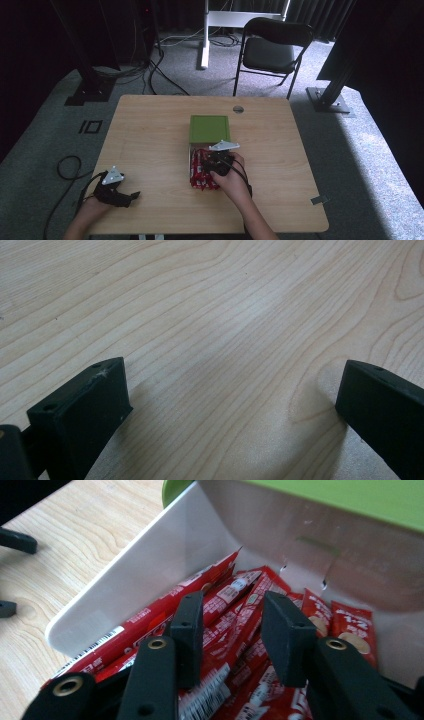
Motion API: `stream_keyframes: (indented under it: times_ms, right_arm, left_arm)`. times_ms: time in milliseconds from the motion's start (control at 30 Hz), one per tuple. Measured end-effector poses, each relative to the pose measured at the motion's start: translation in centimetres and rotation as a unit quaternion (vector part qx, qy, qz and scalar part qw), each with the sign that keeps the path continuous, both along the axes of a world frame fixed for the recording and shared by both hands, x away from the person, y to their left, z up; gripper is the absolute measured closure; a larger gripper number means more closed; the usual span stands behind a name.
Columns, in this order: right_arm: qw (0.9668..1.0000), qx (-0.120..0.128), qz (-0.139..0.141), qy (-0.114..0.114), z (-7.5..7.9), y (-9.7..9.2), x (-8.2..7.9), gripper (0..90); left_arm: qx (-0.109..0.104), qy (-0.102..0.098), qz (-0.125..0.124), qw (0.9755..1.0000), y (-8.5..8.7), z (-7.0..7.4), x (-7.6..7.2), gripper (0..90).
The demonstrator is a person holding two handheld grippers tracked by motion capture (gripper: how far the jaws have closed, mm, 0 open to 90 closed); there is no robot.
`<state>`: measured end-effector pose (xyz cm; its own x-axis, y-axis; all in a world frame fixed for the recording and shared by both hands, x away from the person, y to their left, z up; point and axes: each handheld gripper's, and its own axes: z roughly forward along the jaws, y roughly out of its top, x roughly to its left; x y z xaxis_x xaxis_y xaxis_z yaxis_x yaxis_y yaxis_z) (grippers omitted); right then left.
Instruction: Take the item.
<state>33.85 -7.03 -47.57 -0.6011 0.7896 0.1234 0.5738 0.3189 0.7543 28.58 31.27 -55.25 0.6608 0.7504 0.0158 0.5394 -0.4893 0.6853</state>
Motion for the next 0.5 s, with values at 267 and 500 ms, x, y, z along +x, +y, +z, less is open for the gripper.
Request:
stream_keyframes:
  times_ms: [267, 500]
  right_arm:
    - [0.9993, -0.021, -0.024, 0.019, -1.2, 1.2, 0.4, 64.1]
    - [0.9993, 0.0, -0.029, 0.026, -0.7, 0.9, 0.4, 82.7]
  left_arm:
    - [0.0, 0.0, 0.0, 1.0, 0.0, 0.0, 0.0, 1.6]
    - [0.0, 0.0, 0.0, 1.0, 0.0, 0.0, 0.0, 1.6]
